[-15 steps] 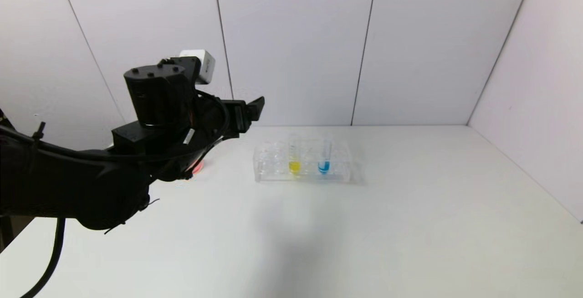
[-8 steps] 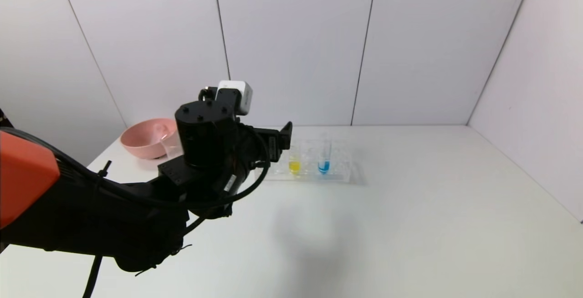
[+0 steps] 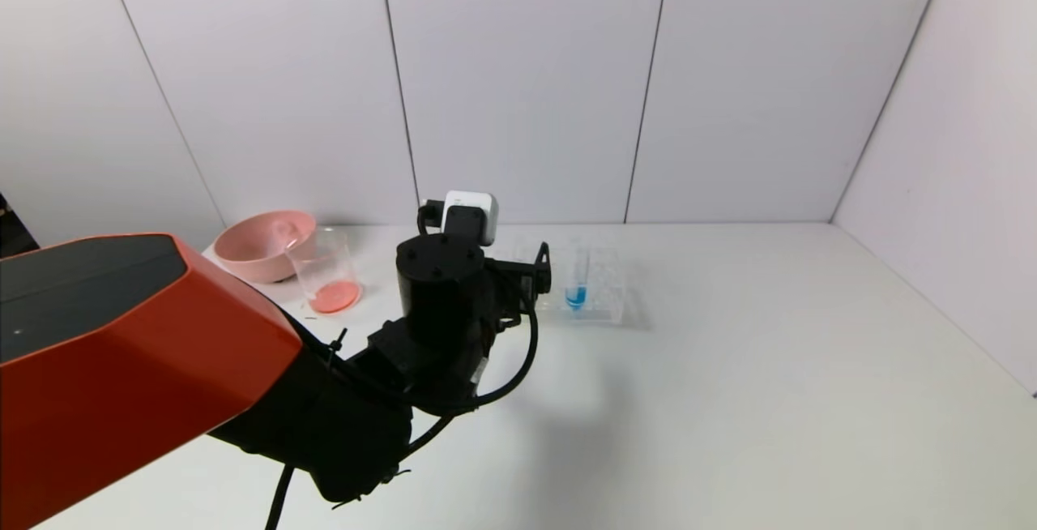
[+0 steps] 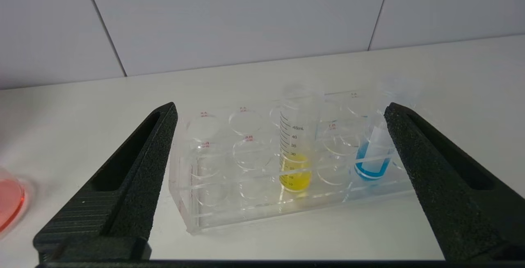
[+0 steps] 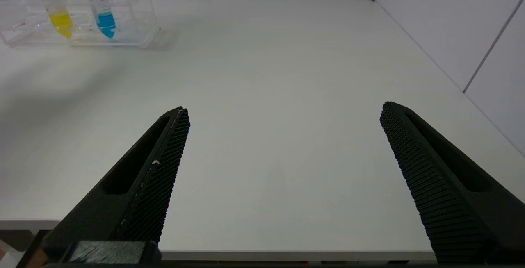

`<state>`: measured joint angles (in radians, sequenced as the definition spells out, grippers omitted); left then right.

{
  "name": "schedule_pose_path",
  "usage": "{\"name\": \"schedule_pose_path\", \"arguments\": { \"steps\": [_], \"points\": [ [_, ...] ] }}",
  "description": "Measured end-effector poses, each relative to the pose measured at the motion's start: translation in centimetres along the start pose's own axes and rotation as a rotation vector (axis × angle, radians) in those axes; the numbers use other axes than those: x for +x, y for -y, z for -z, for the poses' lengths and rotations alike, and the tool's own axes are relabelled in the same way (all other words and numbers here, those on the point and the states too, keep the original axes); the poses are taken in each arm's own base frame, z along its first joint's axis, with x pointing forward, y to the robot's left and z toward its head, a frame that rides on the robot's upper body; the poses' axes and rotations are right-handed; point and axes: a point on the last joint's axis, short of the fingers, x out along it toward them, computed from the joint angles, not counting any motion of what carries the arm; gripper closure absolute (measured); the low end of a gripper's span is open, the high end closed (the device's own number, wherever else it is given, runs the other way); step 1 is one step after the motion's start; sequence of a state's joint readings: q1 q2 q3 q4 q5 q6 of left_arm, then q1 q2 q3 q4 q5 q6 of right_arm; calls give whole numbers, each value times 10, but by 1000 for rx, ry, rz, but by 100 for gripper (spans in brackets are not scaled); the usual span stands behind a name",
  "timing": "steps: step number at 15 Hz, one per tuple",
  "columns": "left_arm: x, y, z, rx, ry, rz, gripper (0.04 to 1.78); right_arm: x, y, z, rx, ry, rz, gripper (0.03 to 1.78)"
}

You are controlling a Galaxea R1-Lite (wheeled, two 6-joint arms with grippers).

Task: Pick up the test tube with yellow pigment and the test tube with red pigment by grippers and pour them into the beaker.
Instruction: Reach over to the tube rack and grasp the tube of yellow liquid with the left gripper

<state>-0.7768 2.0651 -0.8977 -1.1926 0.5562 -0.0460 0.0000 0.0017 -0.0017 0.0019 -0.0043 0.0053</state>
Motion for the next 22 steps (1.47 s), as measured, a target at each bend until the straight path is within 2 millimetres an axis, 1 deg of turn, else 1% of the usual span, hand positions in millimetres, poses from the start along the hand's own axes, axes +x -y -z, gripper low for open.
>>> {"name": "schedule_pose_path", "arguments": {
  "steps": [2, 5, 8, 14, 18, 22],
  "points": [
    [7, 4, 11, 10, -15, -1, 6, 0, 0, 0, 0, 0, 0, 11],
    [18, 10, 20, 17, -24, -2, 6, 0, 0, 0, 0, 0, 0, 11],
    [30, 11, 27, 23, -33, -15, 6, 0, 0, 0, 0, 0, 0, 11],
    [55, 3, 33, 31, -42, -57, 6, 0, 0, 0, 0, 0, 0, 11],
    [64, 2, 37, 32, -43, -68, 6, 0, 0, 0, 0, 0, 0, 11],
    [69, 4, 39, 31, -42, -67, 6, 0, 0, 0, -1, 0, 0, 11]
  ]
}}
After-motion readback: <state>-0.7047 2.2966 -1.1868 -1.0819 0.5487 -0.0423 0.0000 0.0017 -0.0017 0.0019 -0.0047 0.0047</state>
